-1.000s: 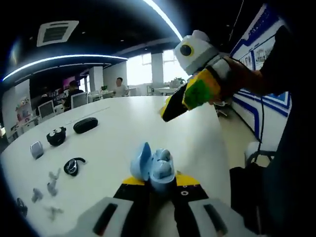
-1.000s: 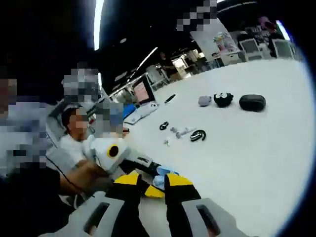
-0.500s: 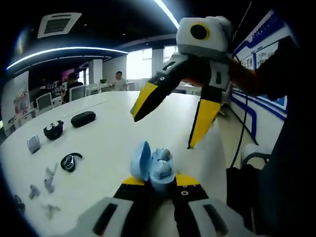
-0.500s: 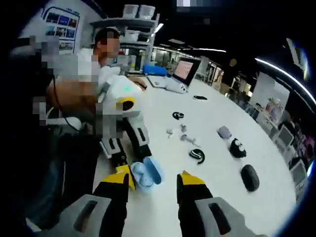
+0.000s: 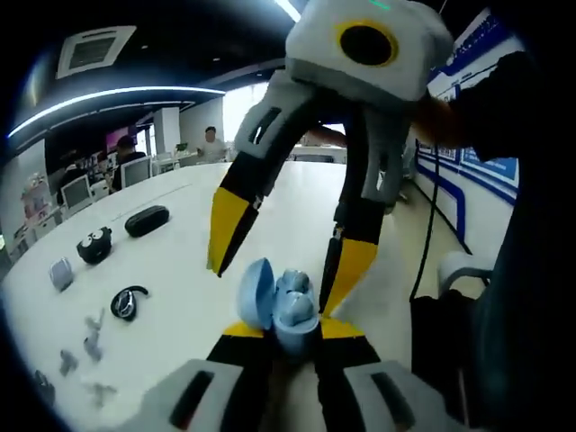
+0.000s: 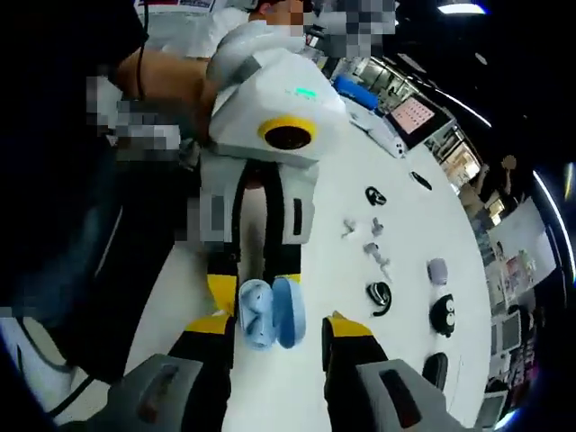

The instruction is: Pick up the earbuds from the table and place the earbuds into the earbud case

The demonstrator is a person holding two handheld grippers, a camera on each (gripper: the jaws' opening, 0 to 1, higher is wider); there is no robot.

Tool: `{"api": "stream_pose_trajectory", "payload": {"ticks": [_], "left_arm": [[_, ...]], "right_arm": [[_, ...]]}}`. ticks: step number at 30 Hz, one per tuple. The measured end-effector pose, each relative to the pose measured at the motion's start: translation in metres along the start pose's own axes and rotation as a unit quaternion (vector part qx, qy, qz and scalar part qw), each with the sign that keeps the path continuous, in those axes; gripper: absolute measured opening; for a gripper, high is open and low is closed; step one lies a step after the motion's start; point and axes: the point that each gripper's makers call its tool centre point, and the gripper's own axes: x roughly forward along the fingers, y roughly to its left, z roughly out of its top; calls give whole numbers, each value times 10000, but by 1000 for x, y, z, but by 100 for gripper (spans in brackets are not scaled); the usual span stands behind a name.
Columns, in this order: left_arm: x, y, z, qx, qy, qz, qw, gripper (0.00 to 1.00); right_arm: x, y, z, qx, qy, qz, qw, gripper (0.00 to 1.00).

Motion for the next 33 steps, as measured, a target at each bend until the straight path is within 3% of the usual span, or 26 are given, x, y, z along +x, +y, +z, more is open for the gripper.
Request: {"api": "stream_pose_trajectory", "payload": {"ticks": [9,19,27,29,31,33], "left_arm": [[0,-2,0,-33,-48,-17,10000,20],[1,-1,-1,-176,-133,-17,9998,20],[2,-1,0,-233,-177,13,9996,21],[2,-1,0,-241,-180,27,9995,20],[1,1,0,-259,-172,48,9995,20],[1,1,0,-244,-167,46,9996,20]], "right_arm": [[3,10,-1,-254,171,86,9995,29],[-3,12,0,-674,185,-547,9960,28],[-8,13,1,-1072,222,-1164,9872,28],[-11,13,2,-1169,201,-1338,9839,25],[-15,15,1,-1150,221,-1392,9833,13],[-15,15,2,-1116,148,-1458,9829,14]]}}
